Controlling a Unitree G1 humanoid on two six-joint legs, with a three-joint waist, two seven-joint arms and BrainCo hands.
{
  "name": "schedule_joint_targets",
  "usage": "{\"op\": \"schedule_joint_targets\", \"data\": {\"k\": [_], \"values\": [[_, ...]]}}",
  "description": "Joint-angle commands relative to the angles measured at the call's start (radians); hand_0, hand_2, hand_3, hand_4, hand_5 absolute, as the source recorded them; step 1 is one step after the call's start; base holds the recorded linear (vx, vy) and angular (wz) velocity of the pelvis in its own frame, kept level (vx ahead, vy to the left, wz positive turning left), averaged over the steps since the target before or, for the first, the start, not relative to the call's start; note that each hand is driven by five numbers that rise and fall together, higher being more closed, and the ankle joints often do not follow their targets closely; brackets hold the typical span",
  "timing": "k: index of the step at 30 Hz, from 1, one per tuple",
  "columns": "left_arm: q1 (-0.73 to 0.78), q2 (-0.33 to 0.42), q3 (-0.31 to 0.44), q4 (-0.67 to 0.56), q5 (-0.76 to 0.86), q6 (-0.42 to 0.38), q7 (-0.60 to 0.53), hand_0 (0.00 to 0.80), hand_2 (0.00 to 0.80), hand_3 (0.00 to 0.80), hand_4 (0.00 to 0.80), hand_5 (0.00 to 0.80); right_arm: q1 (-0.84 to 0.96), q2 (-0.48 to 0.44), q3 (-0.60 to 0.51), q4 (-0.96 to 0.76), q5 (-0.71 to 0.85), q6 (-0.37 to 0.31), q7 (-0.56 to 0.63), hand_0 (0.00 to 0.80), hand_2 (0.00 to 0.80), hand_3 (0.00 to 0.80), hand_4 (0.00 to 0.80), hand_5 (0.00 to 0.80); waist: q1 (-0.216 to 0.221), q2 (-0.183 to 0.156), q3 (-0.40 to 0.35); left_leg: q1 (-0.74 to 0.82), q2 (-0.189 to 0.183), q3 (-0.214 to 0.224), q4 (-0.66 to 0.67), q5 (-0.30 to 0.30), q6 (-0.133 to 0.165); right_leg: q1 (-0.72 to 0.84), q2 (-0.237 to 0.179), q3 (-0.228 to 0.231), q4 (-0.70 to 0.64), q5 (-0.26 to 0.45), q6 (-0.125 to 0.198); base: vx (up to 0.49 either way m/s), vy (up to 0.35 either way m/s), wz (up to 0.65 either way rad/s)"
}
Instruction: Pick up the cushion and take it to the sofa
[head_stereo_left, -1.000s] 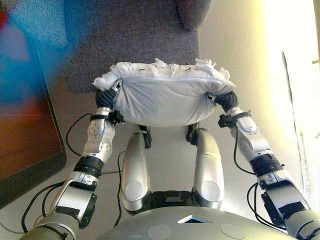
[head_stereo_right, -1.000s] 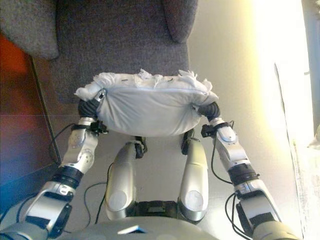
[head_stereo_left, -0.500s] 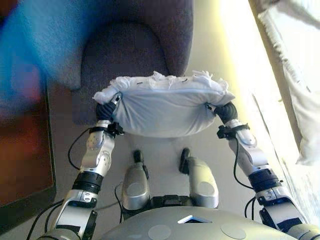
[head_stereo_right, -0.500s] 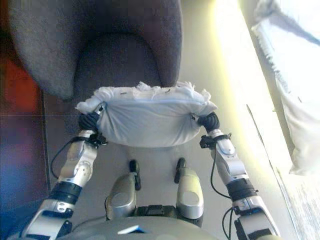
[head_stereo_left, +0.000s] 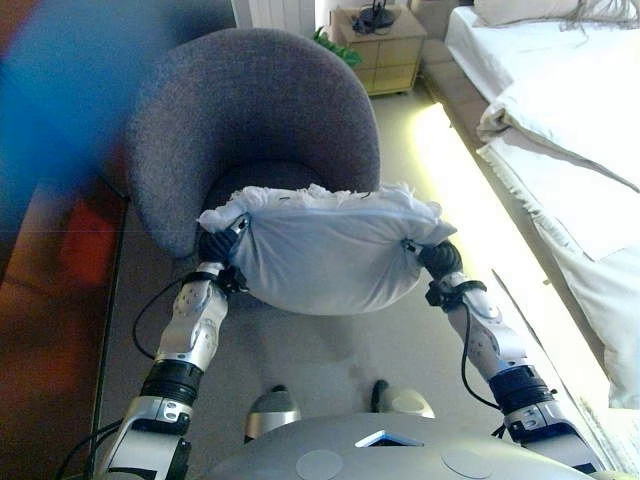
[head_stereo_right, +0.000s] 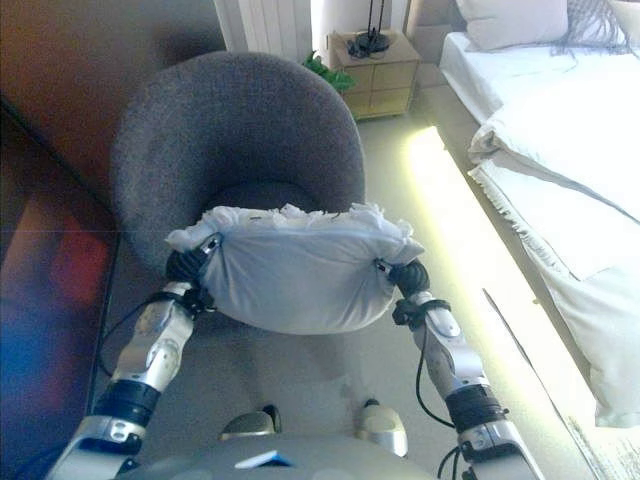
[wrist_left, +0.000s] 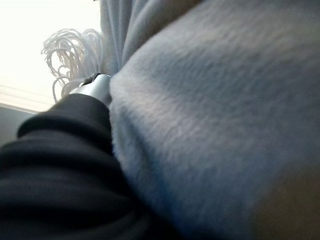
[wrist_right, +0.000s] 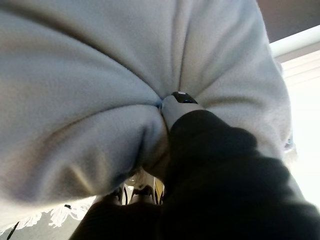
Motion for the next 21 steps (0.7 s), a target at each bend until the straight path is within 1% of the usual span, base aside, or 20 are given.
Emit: {"op": "schedule_joint_targets", "data": {"k": [1, 2, 4, 5, 6, 8, 9, 10, 11, 12, 14, 15, 16, 17, 18, 19, 20, 21], "values": [[-0.072, 0.016, 0.015, -0.016, 0.005, -0.046, -0.064, 0.800, 0.800, 0.800, 0.800, 0.800, -0.108, 0.035, -0.028, -0.021, 0.045, -0.030, 0.067, 0.800, 0.800, 0.800, 0.800, 0.800, 0.003, -0.023, -0.058, -0.047, -0.081, 0.004, 0.074, -0.084, 0.101, -0.019, -0.058, 0.032, 0.063, 0.026, 0.045, 0.042, 0.150, -0.03], [-0.079, 0.019, 0.018, -0.013, 0.002, -0.044, -0.064, 0.800, 0.800, 0.800, 0.800, 0.800, -0.114, 0.036, -0.031, -0.015, 0.044, -0.015, 0.078, 0.800, 0.800, 0.800, 0.800, 0.800, 0.006, -0.025, -0.058, -0.052, -0.087, 0.001, 0.081, -0.091, 0.110, -0.033, -0.080, 0.040, 0.113, 0.052, 0.048, 0.021, 0.151, 0.00], [-0.098, 0.039, 0.023, 0.001, -0.013, -0.042, -0.074, 0.800, 0.800, 0.800, 0.800, 0.800, -0.120, 0.035, -0.033, 0.004, 0.056, -0.008, 0.087, 0.800, 0.800, 0.800, 0.800, 0.800, 0.013, -0.025, -0.050, -0.068, -0.097, -0.010, 0.108, -0.107, 0.134, -0.079, -0.125, 0.064, 0.262, 0.101, 0.048, -0.010, 0.117, -0.03], [-0.101, 0.042, 0.024, 0.004, -0.015, -0.041, -0.075, 0.800, 0.800, 0.800, 0.800, 0.800, -0.121, 0.035, -0.034, 0.008, 0.058, -0.008, 0.087, 0.800, 0.800, 0.800, 0.800, 0.800, 0.014, -0.024, -0.048, -0.071, -0.099, -0.012, 0.113, -0.110, 0.138, -0.092, -0.134, 0.070, 0.295, 0.113, 0.047, -0.028, 0.152, -0.03], [-0.119, 0.055, 0.021, 0.014, -0.021, -0.038, -0.079, 0.800, 0.800, 0.800, 0.800, 0.800, -0.125, 0.030, -0.031, 0.019, 0.064, -0.015, 0.080, 0.800, 0.800, 0.800, 0.800, 0.800, 0.013, -0.016, -0.032, -0.075, -0.102, -0.027, 0.134, -0.122, 0.150, -0.150, -0.169, 0.110, 0.452, 0.165, 0.038, -0.025, 0.155, 0.01], [-0.151, 0.069, 0.005, 0.033, -0.033, -0.036, -0.085, 0.800, 0.800, 0.800, 0.800, 0.800, -0.133, 0.016, -0.028, 0.040, 0.073, -0.028, 0.071, 0.800, 0.800, 0.800, 0.800, 0.800, 0.007, -0.010, -0.014, -0.073, -0.106, -0.047, 0.148, -0.134, 0.156, -0.211, -0.174, 0.162, 0.566, 0.215, 0.034, 0.003, 0.154, 0.16], [-0.171, 0.076, -0.008, 0.053, -0.041, -0.040, -0.096, 0.800, 0.800, 0.800, 0.800, 0.800, -0.136, -0.001, -0.028, 0.060, 0.083, -0.038, 0.067, 0.800, 0.800, 0.800, 0.800, 0.800, -0.002, -0.002, -0.006, -0.069, -0.106, -0.072, 0.155, -0.137, 0.154, -0.244, -0.157, 0.209, 0.626, 0.244, 0.036, 0.058, 0.088, 0.35], [-0.178, 0.078, -0.017, 0.061, -0.044, -0.043, -0.099, 0.800, 0.800, 0.800, 0.800, 0.800, -0.134, -0.009, -0.029, 0.067, 0.091, -0.040, 0.068, 0.800, 0.800, 0.800, 0.800, 0.800, -0.008, 0.001, -0.001, -0.064, -0.104, -0.088, 0.159, -0.139, 0.150, -0.267, -0.143, 0.236, 0.634, 0.256, 0.041, 0.090, 0.028, 0.48], [-0.181, 0.078, -0.023, 0.063, -0.048, -0.043, -0.101, 0.800, 0.800, 0.800, 0.800, 0.800, -0.134, -0.015, -0.029, 0.068, 0.099, -0.038, 0.066, 0.800, 0.800, 0.800, 0.800, 0.800, -0.013, 0.002, -0.003, -0.062, -0.101, -0.100, 0.158, -0.138, 0.146, -0.285, -0.128, 0.253, 0.609, 0.266, 0.044, 0.136, -0.074, 0.49], [-0.182, 0.076, -0.031, 0.066, -0.048, -0.048, -0.105, 0.800, 0.800, 0.800, 0.800, 0.800, -0.136, -0.021, -0.030, 0.072, 0.106, -0.035, 0.065, 0.800, 0.800, 0.800, 0.800, 0.800, -0.019, -0.005, -0.001, -0.058, -0.103, -0.115, 0.160, -0.143, 0.141, -0.301, -0.110, 0.269, 0.560, 0.275, 0.054, 0.177, -0.133, 0.46], [-0.191, 0.070, -0.056, 0.070, -0.043, -0.050, -0.104, 0.800, 0.800, 0.800, 0.800, 0.800, -0.142, -0.031, -0.033, 0.081, 0.118, -0.036, 0.062, 0.800, 0.800, 0.800, 0.800, 0.800, -0.031, -0.028, 0.003, -0.049, -0.116, -0.138, 0.168, -0.163, 0.139, -0.303, -0.074, 0.278, 0.435, 0.283, 0.071, 0.239, -0.175, 0.43], [-0.202, 0.064, -0.076, 0.070, -0.041, -0.048, -0.098, 0.800, 0.800, 0.800, 0.800, 0.800, -0.150, -0.041, -0.038, 0.088, 0.133, -0.036, 0.059, 0.800, 0.800, 0.800, 0.800, 0.800, -0.040, -0.050, 0.004, -0.046, -0.133, -0.149, 0.178, -0.182, 0.141, -0.307, -0.053, 0.280, 0.337, 0.277, 0.081, 0.274, -0.152, 0.53], [-0.207, 0.058, -0.086, 0.071, -0.039, -0.046, -0.093, 0.800, 0.800, 0.800, 0.800, 0.800, -0.154, -0.048, -0.041, 0.093, 0.142, -0.035, 0.061, 0.800, 0.800, 0.800, 0.800, 0.800, -0.049, -0.061, 0.007, -0.042, -0.143, -0.161, 0.189, -0.200, 0.144, -0.306, -0.038, 0.275, 0.276, 0.270, 0.088, 0.322, -0.123, 0.48], [-0.211, 0.048, -0.101, 0.073, -0.033, -0.046, -0.084, 0.800, 0.800, 0.800, 0.800, 0.800, -0.159, -0.061, -0.049, 0.099, 0.155, -0.033, 0.071, 0.800, 0.800, 0.800, 0.800, 0.800, -0.060, -0.077, 0.009, -0.035, -0.162, -0.184, 0.200, -0.221, 0.149, -0.315, -0.007, 0.274, 0.195, 0.243, 0.094, 0.356, -0.071, 0.41], [-0.209, 0.036, -0.113, 0.073, -0.023, -0.047, -0.074, 0.800, 0.800, 0.800, 0.800, 0.800, -0.160, -0.076, -0.056, 0.101, 0.167, -0.026, 0.082, 0.800, 0.800, 0.800, 0.800, 0.800, -0.069, -0.091, 0.010, -0.023, -0.180, -0.204, 0.202, -0.239, 0.153, -0.325, 0.018, 0.257, 0.116, 0.227, 0.099, 0.392, -0.043, 0.25], [-0.208, 0.028, -0.120, 0.077, -0.014, -0.048, -0.066, 0.800, 0.800, 0.800, 0.800, 0.800, -0.164, -0.088, -0.061, 0.102, 0.175, -0.017, 0.088, 0.800, 0.800, 0.800, 0.800, 0.800, -0.077, -0.099, 0.008, -0.001, -0.193, -0.214, 0.195, -0.250, 0.154, -0.341, 0.039, 0.225, 0.053, 0.229, 0.102, 0.374, -0.015, 0.18], [-0.207, 0.022, -0.122, 0.080, -0.009, -0.047, -0.062, 0.800, 0.800, 0.800, 0.800, 0.800, -0.167, -0.097, -0.065, 0.104, 0.179, -0.011, 0.094, 0.800, 0.800, 0.800, 0.800, 0.800, -0.084, -0.096, 0.010, 0.022, -0.194, -0.223, 0.187, -0.260, 0.155, -0.348, 0.057, 0.192, 0.020, 0.233, 0.103, 0.401, -0.001, 0.37], [-0.202, 0.018, -0.119, 0.081, -0.002, -0.045, -0.060, 0.800, 0.800, 0.800, 0.800, 0.800, -0.171, -0.108, -0.073, 0.110, 0.183, 0.000, 0.106, 0.800, 0.800, 0.800, 0.800, 0.800, -0.086, -0.098, 0.010, 0.057, -0.204, -0.222, 0.173, -0.270, 0.158, -0.375, 0.071, 0.132, 0.001, 0.245, 0.101, 0.419, -0.009, 0.52]]}}
